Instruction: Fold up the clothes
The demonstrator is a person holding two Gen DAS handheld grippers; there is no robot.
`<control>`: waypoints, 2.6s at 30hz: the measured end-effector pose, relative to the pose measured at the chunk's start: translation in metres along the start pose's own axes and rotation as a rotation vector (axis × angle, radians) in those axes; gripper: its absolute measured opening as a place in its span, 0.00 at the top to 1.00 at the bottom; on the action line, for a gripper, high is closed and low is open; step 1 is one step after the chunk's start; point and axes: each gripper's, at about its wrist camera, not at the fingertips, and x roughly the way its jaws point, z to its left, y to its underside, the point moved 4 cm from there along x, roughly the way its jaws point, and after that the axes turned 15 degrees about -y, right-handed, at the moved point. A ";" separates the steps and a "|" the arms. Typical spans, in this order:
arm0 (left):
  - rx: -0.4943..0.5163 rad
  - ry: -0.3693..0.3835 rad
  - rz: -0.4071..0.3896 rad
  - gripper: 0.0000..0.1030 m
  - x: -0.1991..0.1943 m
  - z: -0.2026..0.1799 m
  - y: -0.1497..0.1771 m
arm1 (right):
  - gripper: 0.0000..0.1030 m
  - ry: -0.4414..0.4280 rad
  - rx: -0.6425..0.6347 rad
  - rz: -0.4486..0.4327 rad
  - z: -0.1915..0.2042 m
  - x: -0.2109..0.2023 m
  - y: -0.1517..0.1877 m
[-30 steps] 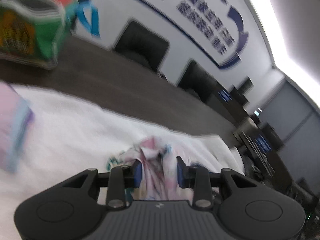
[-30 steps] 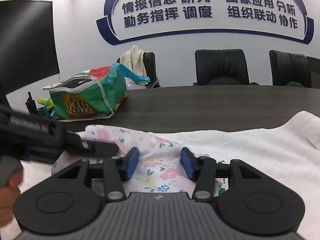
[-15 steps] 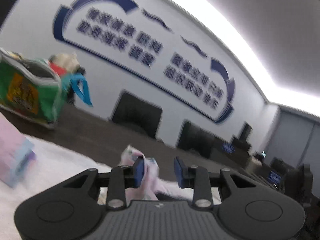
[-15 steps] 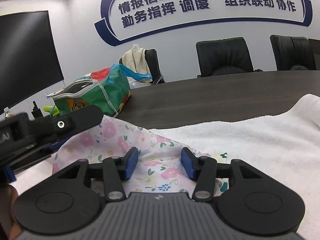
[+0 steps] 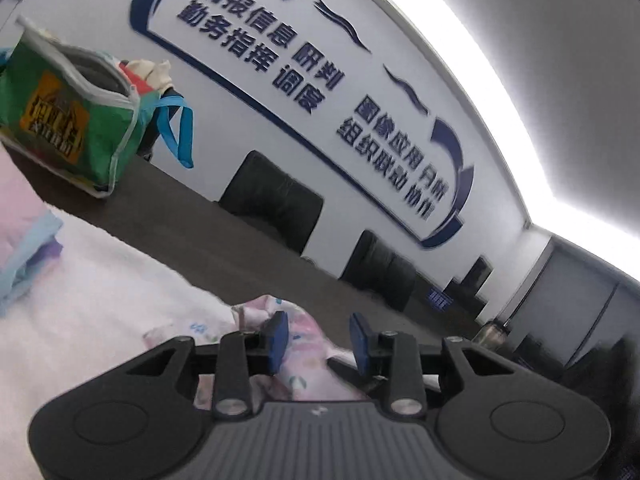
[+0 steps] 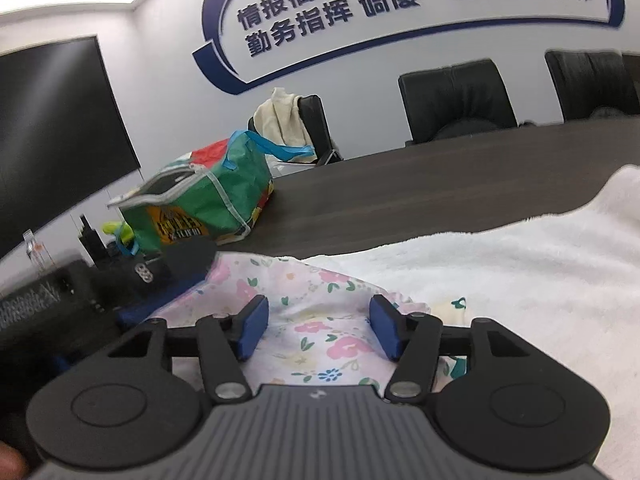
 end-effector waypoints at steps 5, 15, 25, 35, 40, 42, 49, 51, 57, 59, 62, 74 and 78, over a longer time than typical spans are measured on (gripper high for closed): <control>0.093 -0.093 0.009 0.74 0.009 -0.001 0.010 | 0.47 0.037 -0.015 -0.023 0.002 -0.011 -0.008; 0.137 -0.168 0.030 0.71 0.013 0.003 0.019 | 0.55 0.173 -0.161 0.081 0.012 -0.004 -0.009; 0.045 -0.107 -0.100 0.66 -0.006 0.010 -0.013 | 0.55 0.167 -0.187 -0.036 0.031 -0.031 -0.032; 0.054 -0.164 -0.075 0.67 -0.048 -0.012 -0.073 | 0.46 0.209 -0.196 -0.055 0.061 -0.044 -0.043; 0.252 -0.191 -0.155 0.48 -0.135 -0.024 -0.122 | 0.19 0.124 -0.281 -0.201 0.134 -0.109 -0.063; 0.323 -0.215 -0.167 0.35 -0.169 -0.020 -0.129 | 0.07 0.109 -0.318 -0.206 0.159 -0.127 -0.062; 0.528 -0.345 -0.021 0.15 -0.263 0.050 -0.052 | 0.00 0.087 -0.269 -0.171 0.213 -0.157 0.002; 0.546 -0.392 0.026 0.15 -0.280 0.077 -0.021 | 0.00 0.085 -0.233 -0.108 0.220 -0.153 0.034; 0.410 -0.527 0.169 0.14 -0.293 0.152 0.035 | 0.00 0.098 -0.025 0.019 0.226 -0.121 0.141; 0.423 -0.561 0.172 0.14 -0.297 0.161 0.042 | 0.00 0.139 0.022 0.061 0.228 -0.108 0.168; 0.426 -0.564 0.169 0.14 -0.309 0.166 0.051 | 0.00 0.181 -0.024 0.098 0.243 -0.098 0.195; 0.367 -0.617 0.198 0.00 -0.310 0.183 0.063 | 0.00 0.259 -0.083 0.217 0.261 -0.084 0.224; 0.406 -0.644 0.207 0.00 -0.307 0.179 0.066 | 0.00 0.322 -0.144 0.260 0.268 -0.076 0.229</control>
